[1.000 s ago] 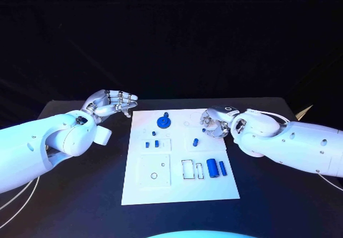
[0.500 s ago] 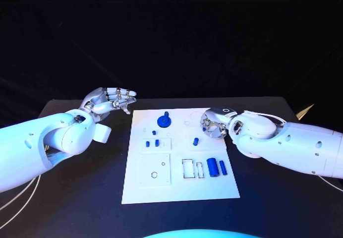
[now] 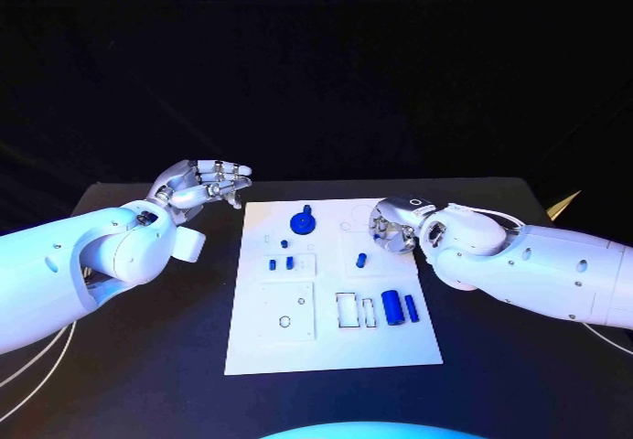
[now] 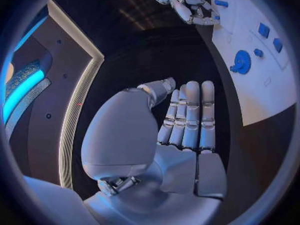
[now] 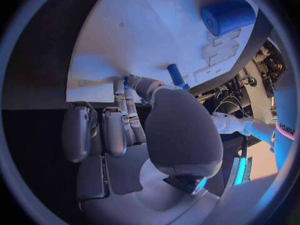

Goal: Assemble the parts on the task board

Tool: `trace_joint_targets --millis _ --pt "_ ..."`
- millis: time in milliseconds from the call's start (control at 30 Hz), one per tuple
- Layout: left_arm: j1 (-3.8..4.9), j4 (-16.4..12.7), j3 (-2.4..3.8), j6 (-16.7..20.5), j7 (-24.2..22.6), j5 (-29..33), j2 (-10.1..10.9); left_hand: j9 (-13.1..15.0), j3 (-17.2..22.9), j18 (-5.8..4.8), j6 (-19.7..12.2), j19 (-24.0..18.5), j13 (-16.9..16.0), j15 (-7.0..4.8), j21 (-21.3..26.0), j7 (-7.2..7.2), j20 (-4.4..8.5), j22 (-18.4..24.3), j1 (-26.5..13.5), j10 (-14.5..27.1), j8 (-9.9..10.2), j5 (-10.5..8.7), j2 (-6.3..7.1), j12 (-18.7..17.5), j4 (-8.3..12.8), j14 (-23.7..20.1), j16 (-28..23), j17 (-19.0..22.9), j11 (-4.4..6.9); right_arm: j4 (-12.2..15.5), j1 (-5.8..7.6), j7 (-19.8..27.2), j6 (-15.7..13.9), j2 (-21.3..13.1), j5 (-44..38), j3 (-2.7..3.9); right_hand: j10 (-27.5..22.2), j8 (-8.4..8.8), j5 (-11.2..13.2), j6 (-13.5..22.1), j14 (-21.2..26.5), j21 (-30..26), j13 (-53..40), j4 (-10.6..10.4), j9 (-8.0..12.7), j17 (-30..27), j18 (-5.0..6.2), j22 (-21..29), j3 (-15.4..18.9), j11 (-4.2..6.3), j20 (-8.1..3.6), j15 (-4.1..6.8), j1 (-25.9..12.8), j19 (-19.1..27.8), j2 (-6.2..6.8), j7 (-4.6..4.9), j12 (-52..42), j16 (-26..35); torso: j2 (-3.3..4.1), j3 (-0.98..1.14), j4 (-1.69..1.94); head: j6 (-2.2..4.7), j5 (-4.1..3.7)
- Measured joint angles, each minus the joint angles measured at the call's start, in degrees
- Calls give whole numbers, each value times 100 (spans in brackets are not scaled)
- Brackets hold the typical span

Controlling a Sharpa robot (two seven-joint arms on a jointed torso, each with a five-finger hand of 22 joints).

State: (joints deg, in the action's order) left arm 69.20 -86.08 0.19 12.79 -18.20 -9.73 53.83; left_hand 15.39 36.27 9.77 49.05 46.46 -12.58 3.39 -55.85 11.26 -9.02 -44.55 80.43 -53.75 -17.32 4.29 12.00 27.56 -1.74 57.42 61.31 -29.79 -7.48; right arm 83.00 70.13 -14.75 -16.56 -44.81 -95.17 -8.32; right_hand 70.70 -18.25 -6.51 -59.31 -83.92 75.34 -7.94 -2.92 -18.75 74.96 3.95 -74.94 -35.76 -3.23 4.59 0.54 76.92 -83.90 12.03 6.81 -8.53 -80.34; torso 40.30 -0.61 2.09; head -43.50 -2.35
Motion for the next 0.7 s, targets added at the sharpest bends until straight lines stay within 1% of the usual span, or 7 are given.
trace_joint_targets --millis 133,200,267,400,633,667,700 --pt "0 5 0 -7 -3 11 0 0 0 0 0 0 3 0 0 0 0 6 0 0 0 0 0 0 0 0 0 7 0 -25 -28 -43 -61 35 -20 9 28 -23 1 -13 0 0 -10 9 -42 0 0 0 -9 10 0 0 0 0 -15 -11 0 0 0 -1 -2 -4 -1" --pt "0 7 0 -9 -4 15 0 0 0 -1 0 0 7 0 0 0 0 7 0 0 0 0 0 0 0 0 0 7 0 -32 -38 -67 -90 54 -35 10 35 -39 1 -21 -21 0 -15 9 -42 0 0 0 -9 3 -20 20 -7 -21 -23 -19 -9 0 0 -1 -1 -8 -4" --pt "0 10 0 -11 -6 21 0 -5 -16 0 0 0 7 0 23 0 0 12 0 22 0 0 0 0 16 0 -31 17 -22 -39 -46 -94 -110 68 -54 10 46 -39 2 -23 -21 0 -22 9 -40 -1 0 1 -8 -8 -21 20 -1 -21 -30 -21 2 0 0 -2 0 -14 -7" --pt "0 14 0 -13 -6 28 0 -5 -15 0 0 0 13 0 23 0 0 18 0 21 0 0 0 0 16 0 -34 26 -21 -40 -55 -135 -127 78 -91 11 55 -38 12 -23 -21 0 -22 32 -40 -1 0 1 -32 -16 -21 20 -7 -21 -36 -22 25 0 0 -5 1 -24 -8" --pt "0 21 0 -14 -6 39 1 -13 -32 -1 -21 -21 26 21 73 21 -21 44 0 62 0 0 0 0 32 -21 -110 58 -20 -14 -65 -188 -127 81 -161 11 65 -38 -11 -74 -21 14 -6 100 -84 -1 0 1 -66 -26 -21 20 39 -21 -81 8 68 0 -1 -6 -2 -36 -14" --pt "0 22 0 -14 -6 42 1 -15 -32 -1 -21 -21 32 42 88 21 -21 50 0 62 0 0 0 0 32 -42 -109 66 -20 -8 -66 -195 -127 81 -171 11 76 -77 -38 -120 -9 46 -6 141 -108 -1 -48 1 -73 -20 -21 32 46 -21 -89 3 90 -13 -1 -6 -1 -37 -17" --pt "0 24 0 -14 -6 45 2 -18 -32 -1 -21 -21 33 41 89 21 -21 53 0 61 0 0 0 0 32 -41 -110 67 -20 -2 -67 -204 -127 81 -183 11 91 -85 -60 -137 0 55 -6 167 -121 -1 -64 2 -87 -22 -21 40 46 -21 -90 0 109 -25 -1 -5 -1 -37 -18"
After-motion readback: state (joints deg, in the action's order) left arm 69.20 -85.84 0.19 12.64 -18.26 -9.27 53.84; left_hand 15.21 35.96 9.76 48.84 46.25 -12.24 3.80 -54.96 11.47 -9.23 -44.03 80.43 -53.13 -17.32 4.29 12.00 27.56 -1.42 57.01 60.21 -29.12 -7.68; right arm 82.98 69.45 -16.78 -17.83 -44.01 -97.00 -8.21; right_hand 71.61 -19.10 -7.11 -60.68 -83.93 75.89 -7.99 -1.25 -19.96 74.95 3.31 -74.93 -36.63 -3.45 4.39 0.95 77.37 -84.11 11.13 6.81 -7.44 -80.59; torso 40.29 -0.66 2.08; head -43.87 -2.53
